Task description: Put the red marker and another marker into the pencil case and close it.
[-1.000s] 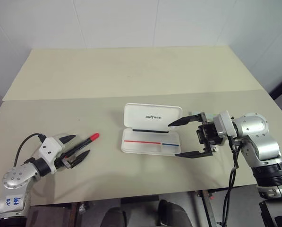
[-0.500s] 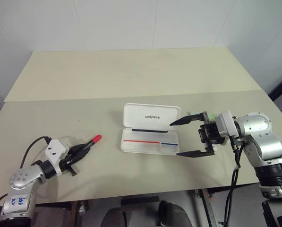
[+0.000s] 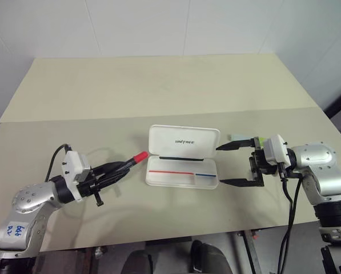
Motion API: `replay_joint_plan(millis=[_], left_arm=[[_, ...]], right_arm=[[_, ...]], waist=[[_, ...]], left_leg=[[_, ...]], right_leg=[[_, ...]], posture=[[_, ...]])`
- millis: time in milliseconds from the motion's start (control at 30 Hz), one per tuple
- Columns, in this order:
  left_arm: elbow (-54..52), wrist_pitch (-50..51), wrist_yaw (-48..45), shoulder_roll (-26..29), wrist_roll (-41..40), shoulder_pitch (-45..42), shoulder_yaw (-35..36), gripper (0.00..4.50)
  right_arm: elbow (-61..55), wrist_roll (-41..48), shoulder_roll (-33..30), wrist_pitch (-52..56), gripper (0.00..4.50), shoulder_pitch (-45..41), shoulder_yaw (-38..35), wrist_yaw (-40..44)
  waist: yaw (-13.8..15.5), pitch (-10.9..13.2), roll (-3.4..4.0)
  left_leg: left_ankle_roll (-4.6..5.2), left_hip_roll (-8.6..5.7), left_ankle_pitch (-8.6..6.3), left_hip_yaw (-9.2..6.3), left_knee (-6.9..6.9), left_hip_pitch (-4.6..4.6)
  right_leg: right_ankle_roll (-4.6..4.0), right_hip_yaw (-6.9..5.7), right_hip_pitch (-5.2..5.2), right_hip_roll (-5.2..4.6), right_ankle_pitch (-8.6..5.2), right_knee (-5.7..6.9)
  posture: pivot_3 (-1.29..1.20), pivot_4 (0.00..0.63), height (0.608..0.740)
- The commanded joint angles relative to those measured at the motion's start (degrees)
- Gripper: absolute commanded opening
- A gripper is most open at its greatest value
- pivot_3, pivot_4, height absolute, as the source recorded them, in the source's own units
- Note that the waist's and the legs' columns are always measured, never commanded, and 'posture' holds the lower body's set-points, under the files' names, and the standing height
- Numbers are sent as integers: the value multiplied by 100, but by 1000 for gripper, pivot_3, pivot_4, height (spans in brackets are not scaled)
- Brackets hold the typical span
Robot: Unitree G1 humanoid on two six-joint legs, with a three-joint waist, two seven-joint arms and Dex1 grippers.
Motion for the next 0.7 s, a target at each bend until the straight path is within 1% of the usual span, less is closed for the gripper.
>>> replay_joint_plan(millis=[33, 100, 233, 300, 367, 500, 700], left_arm=[[-166, 93, -25, 26, 198, -623, -472, 641], [10, 86, 2, -90, 470, -1118, -877, 641], [479, -200, -158, -262, 1102, -1757, -1614, 641], [619, -296, -180, -330, 1249, -1872, -1766, 641], [912, -442, -204, -515, 1405, -2078, -1965, 641], [1761, -900, -292, -960, 1891, -2595, -2438, 641], [2533, -1424, -364, -1402, 2219, -3020, -2649, 641]], right_arm=[[-105, 4, -100, -107, 4500, 94, -271, -126], [-213, -4, -113, -94, 4500, 207, -338, -244], [-558, 22, -192, -11, 4500, 506, -526, -490], [-704, 42, -227, 30, 4500, 632, -597, -576], [-904, 72, -290, 108, 4500, 838, -719, -711], [-1512, 125, -428, 325, 4500, 1455, -1096, -1047], [-2204, 194, -487, 605, 4500, 2030, -1450, -1466]], waist=[[5, -1, -1], [0, -1, -2], [-6, -2, -1], [-20, -2, -1], [-12, -1, -2], [54, -2, -6], [16, -2, -10]], left_leg=[[0, 0, 0, 0, 1, 0], [0, 0, 0, 0, 5, 0], [0, 0, 0, 1, 5, 5], [0, 0, 0, 2, 4, 4], [0, 0, 0, 6, 2, 4], [0, 0, 0, 3, 6, -4], [1, -1, 1, 4, 9, -3]], right_leg=[[0, 0, 1, 0, 0, 1], [0, 1, 2, 0, 0, 1], [2, 0, 7, 1, 1, 0], [2, -6, 6, 2, 1, 0], [2, -7, 6, 2, 1, -6], [4, -9, 7, 1, 2, -11], [10, -9, 10, 1, 6, -13]], posture=[[0, 150, 740], [0, 150, 740], [0, 150, 740], [0, 150, 740], [0, 150, 740], [0, 150, 740], [0, 150, 740]])
